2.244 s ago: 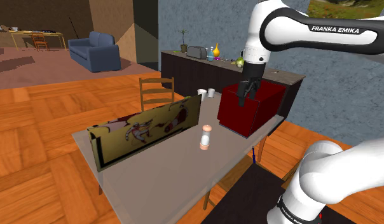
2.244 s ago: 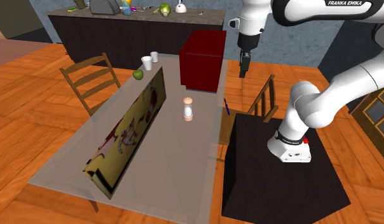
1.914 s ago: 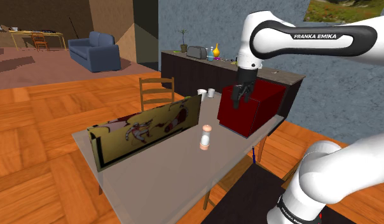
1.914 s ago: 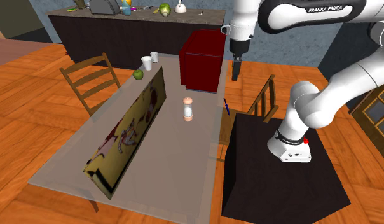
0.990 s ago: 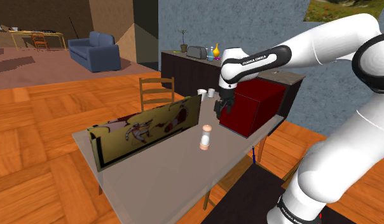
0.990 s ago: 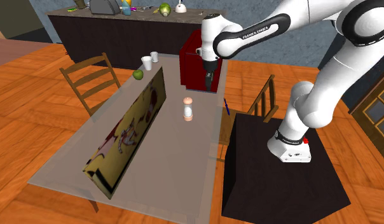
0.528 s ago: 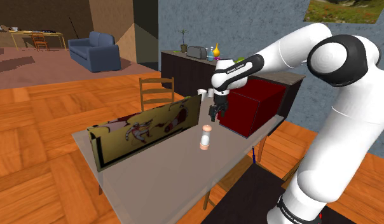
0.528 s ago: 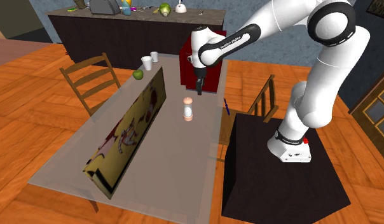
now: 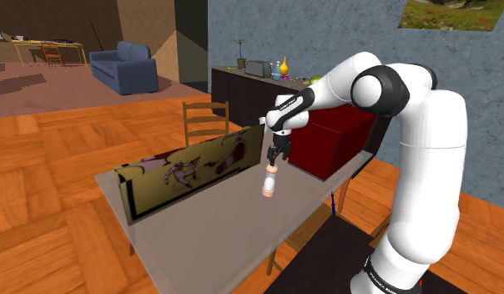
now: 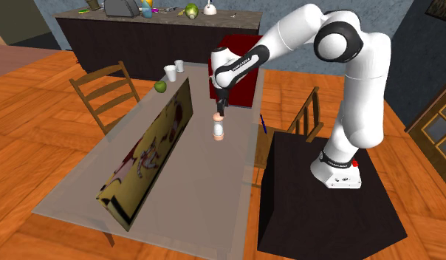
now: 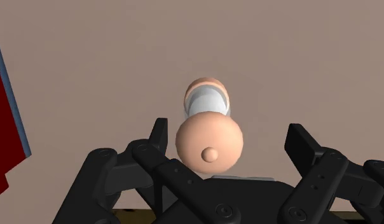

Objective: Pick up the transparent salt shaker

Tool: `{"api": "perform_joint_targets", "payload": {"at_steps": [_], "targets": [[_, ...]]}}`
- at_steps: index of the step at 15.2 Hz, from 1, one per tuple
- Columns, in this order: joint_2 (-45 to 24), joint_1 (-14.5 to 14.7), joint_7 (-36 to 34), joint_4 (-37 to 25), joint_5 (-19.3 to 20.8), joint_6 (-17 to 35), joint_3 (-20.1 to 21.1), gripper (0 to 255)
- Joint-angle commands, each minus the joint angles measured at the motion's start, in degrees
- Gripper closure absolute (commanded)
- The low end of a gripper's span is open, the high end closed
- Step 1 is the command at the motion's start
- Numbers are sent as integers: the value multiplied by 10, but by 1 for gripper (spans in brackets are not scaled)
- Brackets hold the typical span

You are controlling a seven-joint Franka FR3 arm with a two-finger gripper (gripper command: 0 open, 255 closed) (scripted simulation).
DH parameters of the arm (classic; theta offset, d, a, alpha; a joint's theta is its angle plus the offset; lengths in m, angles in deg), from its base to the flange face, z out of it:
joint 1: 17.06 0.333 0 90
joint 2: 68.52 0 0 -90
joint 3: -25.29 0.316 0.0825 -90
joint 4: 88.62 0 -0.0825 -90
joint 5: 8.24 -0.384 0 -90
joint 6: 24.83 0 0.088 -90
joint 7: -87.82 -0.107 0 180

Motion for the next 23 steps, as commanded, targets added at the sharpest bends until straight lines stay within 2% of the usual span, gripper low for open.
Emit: {"api": "perform_joint_targets", "payload": {"at_steps": [1,11,12,23], "targets": [[-50,-9,9,-48,-15,-1,4,0],[-93,-16,16,-44,-28,44,12,0],[-93,-16,16,-44,-28,45,12,255],[-82,-14,15,-46,-25,33,10,255]]}}
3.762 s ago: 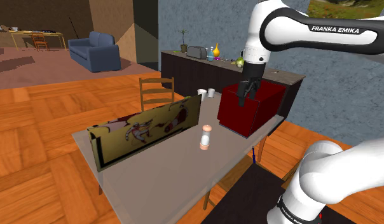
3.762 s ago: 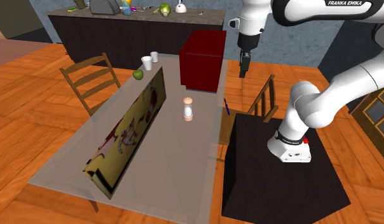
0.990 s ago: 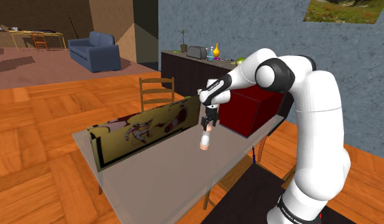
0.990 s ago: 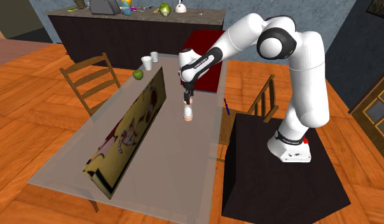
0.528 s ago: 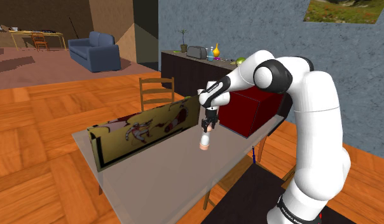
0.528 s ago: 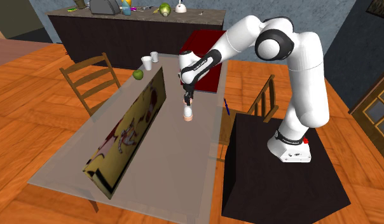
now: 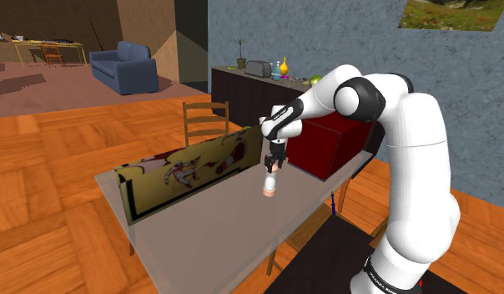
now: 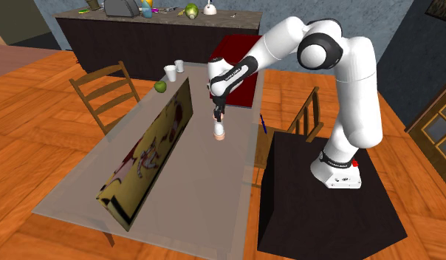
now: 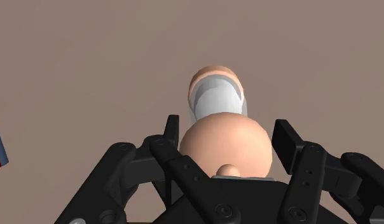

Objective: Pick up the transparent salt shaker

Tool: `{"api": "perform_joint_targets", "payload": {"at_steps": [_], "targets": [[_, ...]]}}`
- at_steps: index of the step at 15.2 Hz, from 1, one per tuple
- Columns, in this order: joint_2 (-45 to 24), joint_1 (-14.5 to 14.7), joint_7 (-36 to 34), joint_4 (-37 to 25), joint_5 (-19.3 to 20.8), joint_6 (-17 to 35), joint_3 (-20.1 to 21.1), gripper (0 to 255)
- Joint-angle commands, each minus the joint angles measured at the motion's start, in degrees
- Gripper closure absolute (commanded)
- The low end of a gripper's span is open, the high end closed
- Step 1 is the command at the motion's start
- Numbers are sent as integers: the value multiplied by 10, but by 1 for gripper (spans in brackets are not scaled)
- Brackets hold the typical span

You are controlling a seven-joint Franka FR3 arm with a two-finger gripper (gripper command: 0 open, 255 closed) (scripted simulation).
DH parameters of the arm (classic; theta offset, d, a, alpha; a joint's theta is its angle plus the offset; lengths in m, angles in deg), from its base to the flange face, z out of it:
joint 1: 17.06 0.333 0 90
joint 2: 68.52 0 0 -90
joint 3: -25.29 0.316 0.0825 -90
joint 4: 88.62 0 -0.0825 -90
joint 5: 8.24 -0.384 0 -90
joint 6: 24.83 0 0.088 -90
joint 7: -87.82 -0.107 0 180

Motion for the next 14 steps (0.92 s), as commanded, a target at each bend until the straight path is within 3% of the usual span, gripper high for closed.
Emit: {"api": "perform_joint_targets", "payload": {"at_steps": [1,14], "targets": [[8,1,-1,-2,2,-10,-2,255],[64,7,-10,-23,19,-85,-10,255]]}}
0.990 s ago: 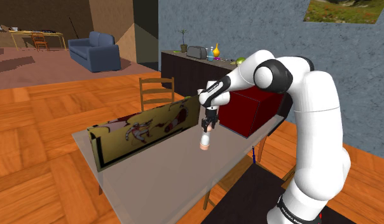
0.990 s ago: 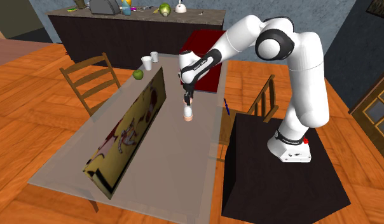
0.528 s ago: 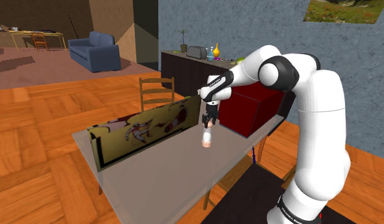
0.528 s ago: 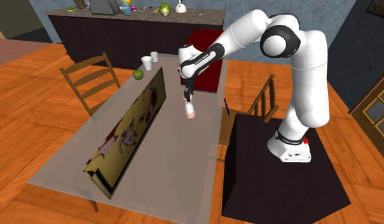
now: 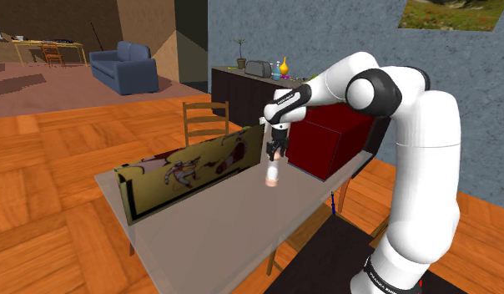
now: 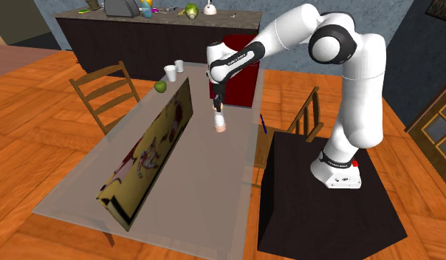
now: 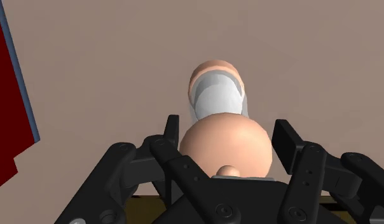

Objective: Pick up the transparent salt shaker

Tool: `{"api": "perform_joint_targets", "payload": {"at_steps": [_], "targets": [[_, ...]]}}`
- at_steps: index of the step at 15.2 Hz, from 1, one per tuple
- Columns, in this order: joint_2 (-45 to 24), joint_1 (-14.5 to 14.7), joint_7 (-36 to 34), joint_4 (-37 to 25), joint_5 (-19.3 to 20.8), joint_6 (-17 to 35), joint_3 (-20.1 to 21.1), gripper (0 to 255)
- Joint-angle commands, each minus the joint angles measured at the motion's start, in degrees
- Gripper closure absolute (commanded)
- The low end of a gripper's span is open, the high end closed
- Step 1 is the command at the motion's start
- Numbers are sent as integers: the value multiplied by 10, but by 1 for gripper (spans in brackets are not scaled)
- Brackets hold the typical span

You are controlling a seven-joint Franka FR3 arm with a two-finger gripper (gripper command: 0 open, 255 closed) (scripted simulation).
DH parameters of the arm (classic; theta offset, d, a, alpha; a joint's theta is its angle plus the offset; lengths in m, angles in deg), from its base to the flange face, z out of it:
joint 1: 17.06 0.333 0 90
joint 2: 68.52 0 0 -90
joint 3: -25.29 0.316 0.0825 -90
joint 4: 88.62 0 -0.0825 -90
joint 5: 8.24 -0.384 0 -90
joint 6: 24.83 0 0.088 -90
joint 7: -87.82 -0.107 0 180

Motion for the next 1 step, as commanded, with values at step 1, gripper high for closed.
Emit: {"api": "perform_joint_targets", "payload": {"at_steps": [1], "targets": [[2,0,-1,0,1,-2,0,255]]}}
